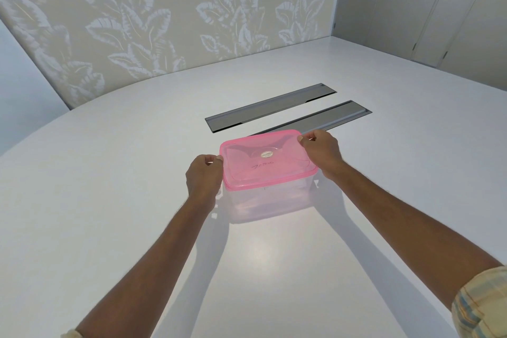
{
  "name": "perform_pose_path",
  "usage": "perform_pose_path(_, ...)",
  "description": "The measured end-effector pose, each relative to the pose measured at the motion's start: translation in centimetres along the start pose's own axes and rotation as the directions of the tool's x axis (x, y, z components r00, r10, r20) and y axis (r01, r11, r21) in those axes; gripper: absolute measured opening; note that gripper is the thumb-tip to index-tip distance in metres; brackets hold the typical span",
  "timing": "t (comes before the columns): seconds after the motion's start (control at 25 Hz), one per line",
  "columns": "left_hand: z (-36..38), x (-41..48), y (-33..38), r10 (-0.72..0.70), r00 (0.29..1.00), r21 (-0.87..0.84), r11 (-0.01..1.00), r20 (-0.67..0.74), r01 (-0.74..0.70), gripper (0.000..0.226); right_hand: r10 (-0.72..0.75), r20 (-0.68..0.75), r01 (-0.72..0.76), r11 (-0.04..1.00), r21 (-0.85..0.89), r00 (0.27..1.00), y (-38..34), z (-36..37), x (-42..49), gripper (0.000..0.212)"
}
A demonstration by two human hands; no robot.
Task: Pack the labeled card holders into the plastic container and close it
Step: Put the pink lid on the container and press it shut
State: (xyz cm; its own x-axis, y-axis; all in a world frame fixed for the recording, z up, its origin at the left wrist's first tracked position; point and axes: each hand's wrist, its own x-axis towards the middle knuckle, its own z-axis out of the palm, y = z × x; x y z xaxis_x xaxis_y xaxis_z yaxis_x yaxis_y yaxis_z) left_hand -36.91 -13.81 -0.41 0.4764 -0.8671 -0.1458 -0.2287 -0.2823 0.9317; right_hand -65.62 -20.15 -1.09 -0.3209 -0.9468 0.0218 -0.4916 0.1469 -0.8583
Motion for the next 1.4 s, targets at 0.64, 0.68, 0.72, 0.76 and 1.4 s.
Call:
perform_pose_path(0.64,5.6,6.6,3.3,0.362,0.916,0.685,0.624,0.174,-0.377,0.061,-0.338,0.279,0.433,0.784,-0.444,0.899,-2.5,2.1,3.2,0.050)
perform_pose_path(0.68,5.7,7.1,3.4,0.360,0.916,0.701,0.608,0.175,-0.373,0.062,-0.355,0.275,0.447,0.759,-0.473,0.894,-2.7,2.4,3.6,0.050)
perform_pose_path(0.72,5.9,7.5,3.5,0.354,0.919,0.717,0.594,0.174,-0.365,0.063,-0.365,0.275,0.457,0.738,-0.497,0.889,-2.8,2.7,4.0,0.051)
perform_pose_path(0.76,6.0,8.0,3.6,0.345,0.922,0.731,0.582,0.174,-0.356,0.063,-0.370,0.276,0.461,0.720,-0.518,0.887,-3.0,3.0,4.4,0.051)
perform_pose_path(1.4,6.8,10.0,2.9,0.322,0.932,0.734,0.590,0.166,-0.335,0.056,-0.170,0.227,0.281,0.675,-0.682,0.959,-2.9,4.2,7.0,0.084)
